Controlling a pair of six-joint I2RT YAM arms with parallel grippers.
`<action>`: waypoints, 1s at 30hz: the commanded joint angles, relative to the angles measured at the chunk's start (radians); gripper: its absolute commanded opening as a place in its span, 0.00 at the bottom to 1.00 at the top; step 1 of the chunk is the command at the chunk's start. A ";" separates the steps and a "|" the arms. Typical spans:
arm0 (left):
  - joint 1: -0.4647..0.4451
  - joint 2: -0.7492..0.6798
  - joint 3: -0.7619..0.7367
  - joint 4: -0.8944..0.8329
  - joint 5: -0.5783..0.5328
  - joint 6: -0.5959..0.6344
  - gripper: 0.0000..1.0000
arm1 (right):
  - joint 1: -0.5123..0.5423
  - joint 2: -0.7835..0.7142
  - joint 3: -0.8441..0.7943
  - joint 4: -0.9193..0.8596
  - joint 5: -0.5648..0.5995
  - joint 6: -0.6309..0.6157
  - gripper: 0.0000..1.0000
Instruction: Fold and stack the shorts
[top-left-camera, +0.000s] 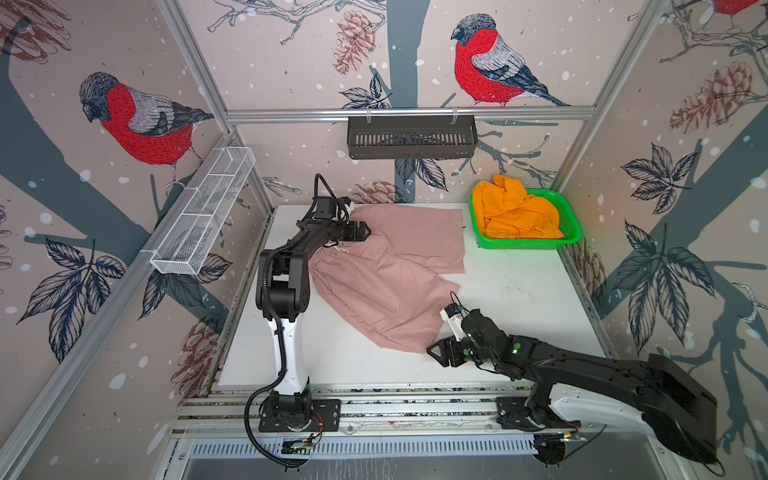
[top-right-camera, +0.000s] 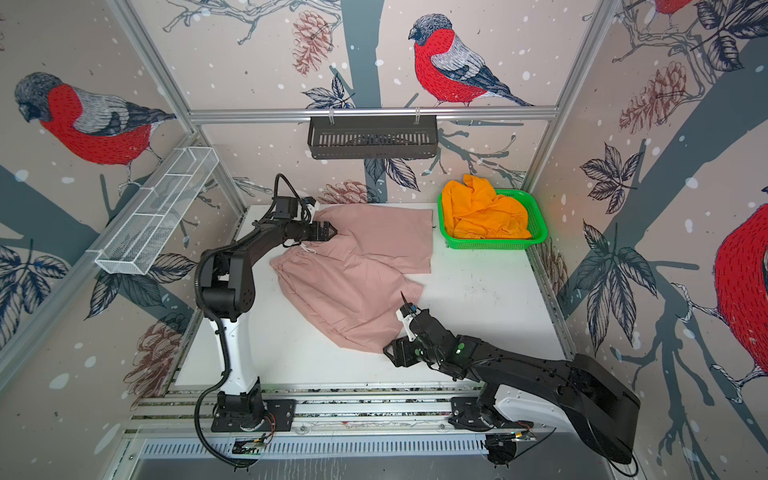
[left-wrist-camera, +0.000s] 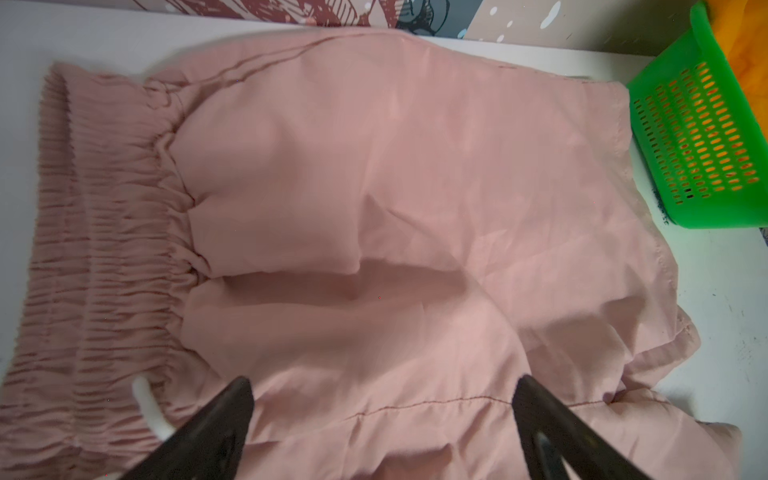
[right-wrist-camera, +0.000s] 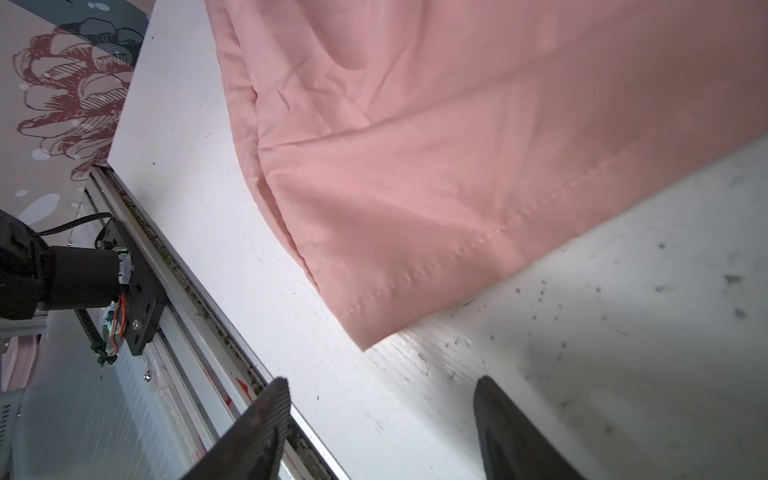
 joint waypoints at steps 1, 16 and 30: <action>0.003 -0.028 -0.062 0.014 -0.098 -0.023 0.98 | 0.031 0.059 0.014 0.101 0.051 0.057 0.70; 0.081 -0.199 -0.337 0.138 -0.177 -0.146 0.98 | 0.017 0.323 0.149 0.091 0.025 0.010 0.03; 0.106 -0.477 -0.544 0.080 -0.249 -0.266 0.98 | -0.323 0.081 0.261 -0.523 0.129 -0.148 0.08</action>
